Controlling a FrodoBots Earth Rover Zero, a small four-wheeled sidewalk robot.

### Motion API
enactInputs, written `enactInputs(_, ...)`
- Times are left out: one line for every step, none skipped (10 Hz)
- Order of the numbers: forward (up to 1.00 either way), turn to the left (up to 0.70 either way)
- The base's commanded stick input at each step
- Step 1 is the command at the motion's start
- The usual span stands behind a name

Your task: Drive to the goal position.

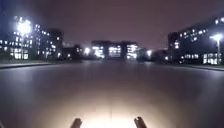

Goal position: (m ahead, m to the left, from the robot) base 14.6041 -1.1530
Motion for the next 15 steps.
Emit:
enactInputs(1.0, 0.0)
enactInputs(1.0, 0.0)
enactInputs(1.0, 0.0)
enactInputs(1.0, 0.0)
enactInputs(1.0, 0.0)
enactInputs(1.0, 0.0)
enactInputs(1.0, 0.0)
enactInputs(1.0, -0.27)
enactInputs(1.0, -0.39)
enactInputs(1.0, -0.4)
enactInputs(1.0, -0.4)
enactInputs(1.0, -0.4)
enactInputs(1.0, -0.4)
enactInputs(1.0, -0.37)
enactInputs(1.0, 0.0)
